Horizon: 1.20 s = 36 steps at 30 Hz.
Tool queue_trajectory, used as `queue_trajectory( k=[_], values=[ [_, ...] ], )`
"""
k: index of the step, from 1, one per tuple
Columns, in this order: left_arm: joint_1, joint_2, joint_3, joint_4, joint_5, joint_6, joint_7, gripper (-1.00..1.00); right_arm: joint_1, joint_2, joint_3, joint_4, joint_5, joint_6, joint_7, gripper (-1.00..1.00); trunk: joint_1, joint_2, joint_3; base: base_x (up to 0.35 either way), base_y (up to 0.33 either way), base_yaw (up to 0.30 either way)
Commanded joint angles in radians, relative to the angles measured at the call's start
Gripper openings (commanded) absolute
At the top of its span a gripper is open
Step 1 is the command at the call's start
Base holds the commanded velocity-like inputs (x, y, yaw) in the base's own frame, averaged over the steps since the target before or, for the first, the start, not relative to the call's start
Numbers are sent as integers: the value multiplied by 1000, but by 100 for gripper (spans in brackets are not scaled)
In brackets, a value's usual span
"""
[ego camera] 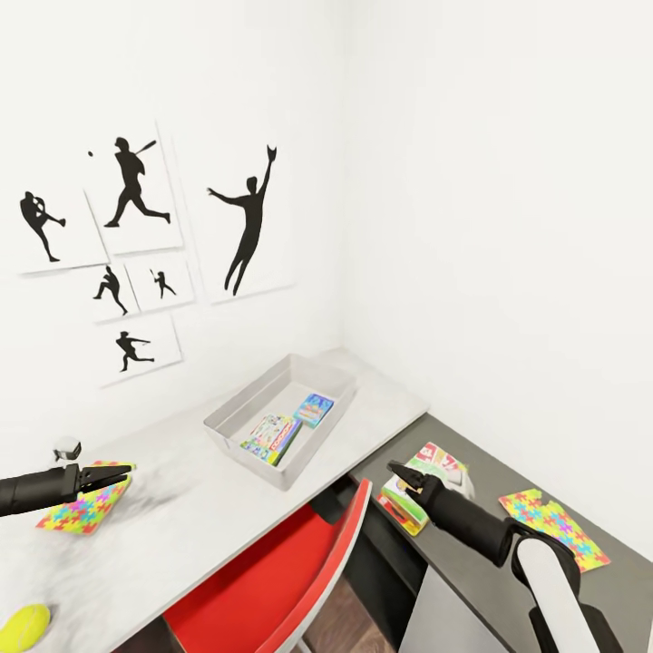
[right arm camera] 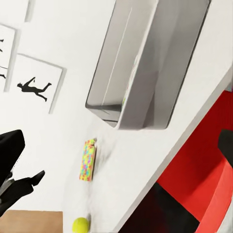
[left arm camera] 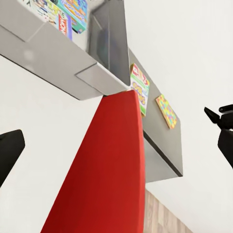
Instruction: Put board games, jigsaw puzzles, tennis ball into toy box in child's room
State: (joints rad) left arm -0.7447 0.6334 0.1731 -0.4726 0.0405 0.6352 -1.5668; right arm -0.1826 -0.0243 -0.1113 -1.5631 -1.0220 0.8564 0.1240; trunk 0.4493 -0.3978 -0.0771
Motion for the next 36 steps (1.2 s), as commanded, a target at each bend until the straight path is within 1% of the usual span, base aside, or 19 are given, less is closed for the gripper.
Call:
queue_trajectory(
  k=[1, 3, 7, 20, 27, 29, 36],
  values=[
    [-1, 0, 0, 0, -1, 11, -4, 100, -1, -1, -2, 0, 8, -13, 8, 100, 1, -2, -2, 0, 0, 0],
    [-1, 0, 0, 0, -1, 11, -4, 100, 0, -2, 0, 1, 8, -35, 7, 100, 1, -2, -1, 0, 0, 0],
    [-1, 0, 0, 0, -1, 11, -4, 100, 0, -6, 2, 1, 8, -56, 7, 100, 1, -2, 0, 0, 0, 0],
    [-1, 0, -1, 0, -1, 11, -4, 100, 0, -2, -5, -3, 2, -62, 5, 100, 1, -2, 0, 0, 0, 0],
    [-1, -1, -1, 0, -1, 11, -4, 100, 0, -2, -5, -6, 2, -61, 5, 100, 1, -2, 4, 0, 0, 39],
    [-1, -1, -1, 0, -1, 11, -4, 100, 0, -6, -8, -5, 1, -59, 7, 100, 1, -2, 5, 0, 0, 7],
    [-1, -1, -1, 0, -1, 11, -4, 100, 0, -4, -8, -4, -1, -59, 8, 100, 1, -2, 5, 0, 0, 2]
  ],
)
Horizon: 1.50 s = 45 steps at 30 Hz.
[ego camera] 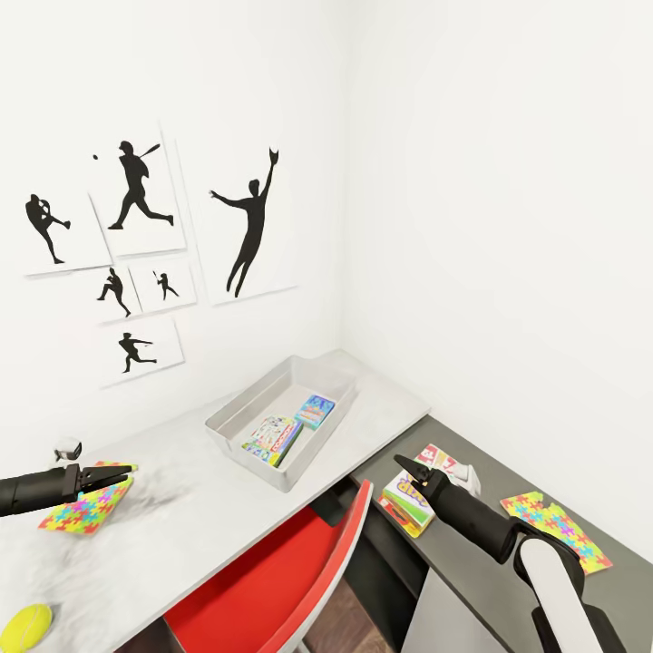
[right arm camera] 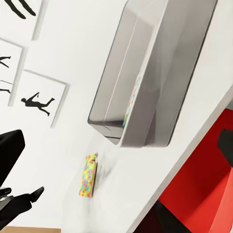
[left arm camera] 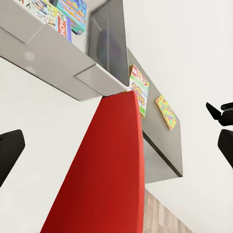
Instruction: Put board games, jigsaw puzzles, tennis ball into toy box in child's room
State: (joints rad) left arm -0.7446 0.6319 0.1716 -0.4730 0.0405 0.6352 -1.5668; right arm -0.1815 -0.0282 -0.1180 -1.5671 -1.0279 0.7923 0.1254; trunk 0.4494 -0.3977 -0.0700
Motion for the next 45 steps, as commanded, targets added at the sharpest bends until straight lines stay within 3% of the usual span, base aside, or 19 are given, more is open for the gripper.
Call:
queue_trajectory(
  k=[1, 12, 28, 45],
  values=[
    [-1, 0, 0, 0, -1, 11, -4, 100, -1, 0, -2, 0, 5, 5, 6, 100, 1, -2, -2, -6, 0, 0],
    [-1, 0, 0, 0, -1, 11, -4, 100, -1, 2, 1, 1, 5, 3, 7, 100, 1, -2, 0, -116, 0, 0],
    [-1, -1, -1, 0, -1, 11, -4, 100, -1, 2, 2, 4, 5, 3, 7, 100, 1, -2, 23, -133, 0, 0],
    [-1, -3, -1, 1, -1, 11, -4, 100, -1, 4, 6, 3, 6, 2, 5, 100, 1, -2, 26, -16, 0, 0]
  ],
)
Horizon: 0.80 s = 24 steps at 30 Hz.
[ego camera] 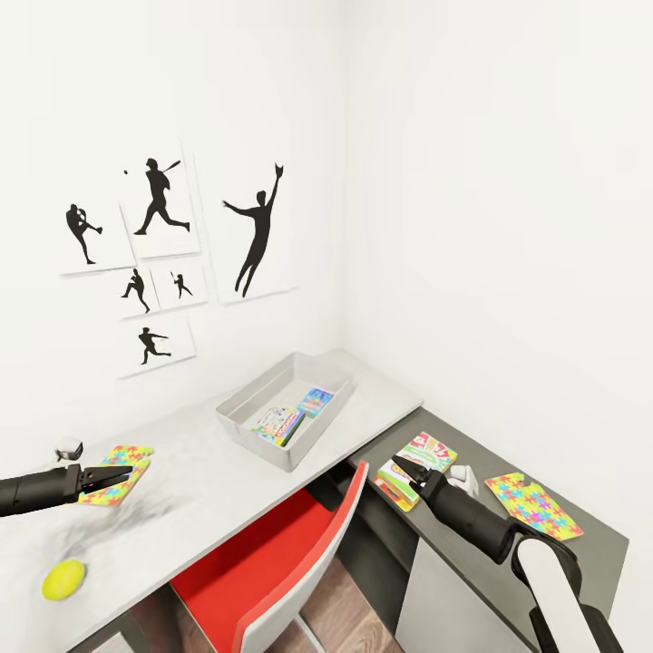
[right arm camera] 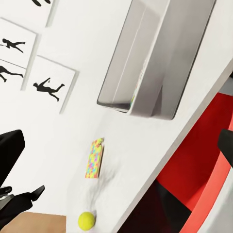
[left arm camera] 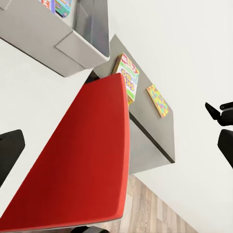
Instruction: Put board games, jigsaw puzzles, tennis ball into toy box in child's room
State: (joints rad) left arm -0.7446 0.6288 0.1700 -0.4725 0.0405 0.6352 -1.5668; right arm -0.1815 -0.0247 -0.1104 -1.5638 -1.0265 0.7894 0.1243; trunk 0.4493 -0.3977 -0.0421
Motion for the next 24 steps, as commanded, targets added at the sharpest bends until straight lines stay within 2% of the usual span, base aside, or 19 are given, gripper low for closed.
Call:
queue_trajectory(
  k=[1, 10, 24],
  values=[
    [-1, 0, 0, 0, -1, 11, -4, 100, -1, 0, -2, 0, 5, 5, 6, 100, 1, -2, -2, 0, 0, 0],
    [-1, 0, 0, 0, -1, 11, -4, 100, -1, 0, -1, -1, 5, 5, 2, 100, 1, -2, -2, -83, 0, 46],
    [-1, 0, 0, 0, -1, 11, -4, 100, -1, 0, 0, -1, 6, 5, 2, 100, 1, -2, -2, -97, 0, 275]
  ],
)
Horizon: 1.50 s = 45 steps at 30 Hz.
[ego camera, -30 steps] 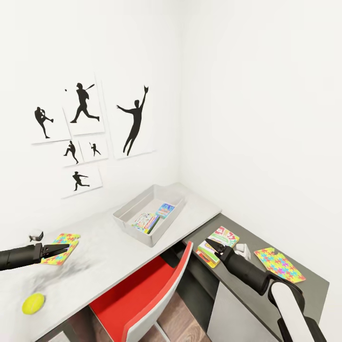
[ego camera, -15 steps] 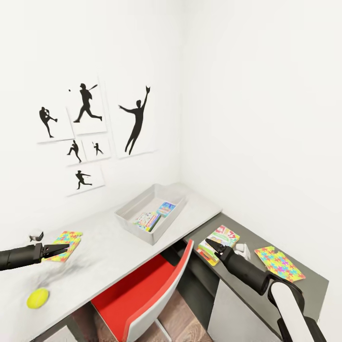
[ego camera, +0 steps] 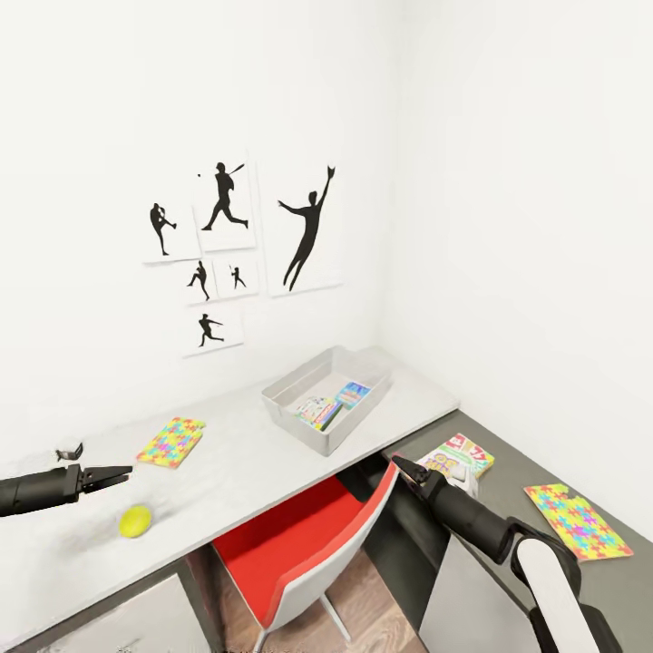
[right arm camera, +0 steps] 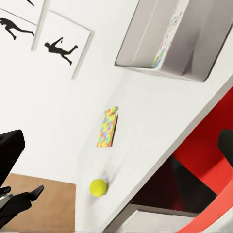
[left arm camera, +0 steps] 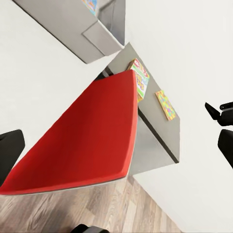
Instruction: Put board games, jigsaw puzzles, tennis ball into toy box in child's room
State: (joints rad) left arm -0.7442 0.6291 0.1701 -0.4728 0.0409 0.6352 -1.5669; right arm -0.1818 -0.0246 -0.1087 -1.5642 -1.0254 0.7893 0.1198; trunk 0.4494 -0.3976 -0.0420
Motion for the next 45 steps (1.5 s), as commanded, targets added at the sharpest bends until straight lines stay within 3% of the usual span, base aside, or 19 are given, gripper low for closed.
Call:
queue_trajectory(
  k=[1, 29, 45],
  values=[
    [-1, 0, 0, 0, -1, 11, -4, 100, -1, 0, -2, 0, 5, 5, 6, 100, 1, -2, -2, -11, 0, 291],
    [-1, 0, 1, 0, -1, 11, -4, 100, -1, 0, 0, 0, 8, 5, 3, 100, 1, -2, -2, -1, 1, 292],
    [-1, 0, 0, 0, -1, 11, -4, 100, -1, 0, 0, 0, 8, 5, 9, 100, 1, -2, -10, 0, 134, 277]
  ],
)
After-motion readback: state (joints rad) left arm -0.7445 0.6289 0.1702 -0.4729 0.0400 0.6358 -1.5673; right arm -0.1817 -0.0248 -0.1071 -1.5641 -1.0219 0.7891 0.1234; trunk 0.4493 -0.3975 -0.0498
